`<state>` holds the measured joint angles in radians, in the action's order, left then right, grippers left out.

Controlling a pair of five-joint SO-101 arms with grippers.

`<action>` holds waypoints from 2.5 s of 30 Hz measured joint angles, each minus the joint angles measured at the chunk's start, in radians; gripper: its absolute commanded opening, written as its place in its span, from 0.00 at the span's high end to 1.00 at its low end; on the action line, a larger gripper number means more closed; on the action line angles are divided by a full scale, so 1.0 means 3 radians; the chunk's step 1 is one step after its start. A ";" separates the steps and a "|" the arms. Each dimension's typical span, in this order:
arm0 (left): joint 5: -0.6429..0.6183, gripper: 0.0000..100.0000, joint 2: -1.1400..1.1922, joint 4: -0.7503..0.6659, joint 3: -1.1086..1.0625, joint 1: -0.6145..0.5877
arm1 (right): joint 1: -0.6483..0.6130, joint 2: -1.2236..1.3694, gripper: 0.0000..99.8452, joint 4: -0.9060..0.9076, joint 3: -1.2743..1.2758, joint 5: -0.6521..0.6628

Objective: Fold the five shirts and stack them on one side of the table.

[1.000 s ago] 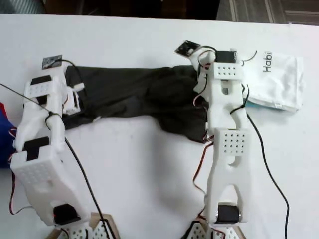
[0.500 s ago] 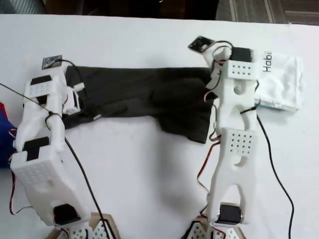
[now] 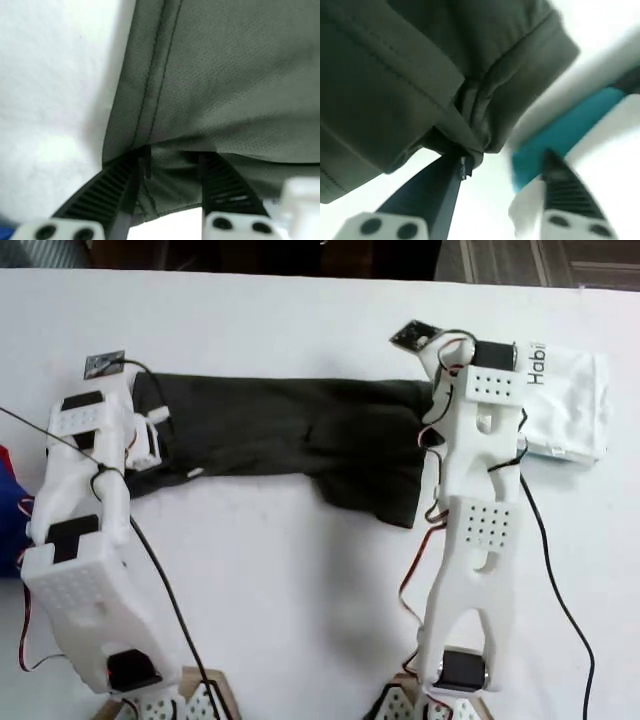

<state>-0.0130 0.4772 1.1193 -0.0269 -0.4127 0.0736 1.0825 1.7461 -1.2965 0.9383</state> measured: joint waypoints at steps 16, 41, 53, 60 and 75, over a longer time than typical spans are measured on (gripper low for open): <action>0.0000 0.83 0.0000 0.0000 0.0000 0.0000 | -0.0665 -0.0440 0.76 -0.0138 -0.0107 -0.0982; 0.0000 0.83 0.0000 0.0000 0.0000 0.0000 | -0.0956 0.0302 0.98 -0.0450 -0.1069 -0.1033; 0.0000 0.83 0.0000 0.0000 0.0000 0.0000 | -0.1069 0.0680 0.69 -0.0823 -0.1028 -0.1033; 0.0000 0.83 0.0000 0.0000 0.0000 0.0000 | -0.0946 0.0563 0.70 -0.0609 -0.1028 -0.1033; 0.0000 0.83 0.0000 0.0000 0.0000 0.0000 | -0.0808 -0.0486 0.75 0.0000 -0.0726 -0.1033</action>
<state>-0.0130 0.4772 1.1193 -0.0269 -0.4127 -0.1688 0.9367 1.7461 -1.5144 0.6283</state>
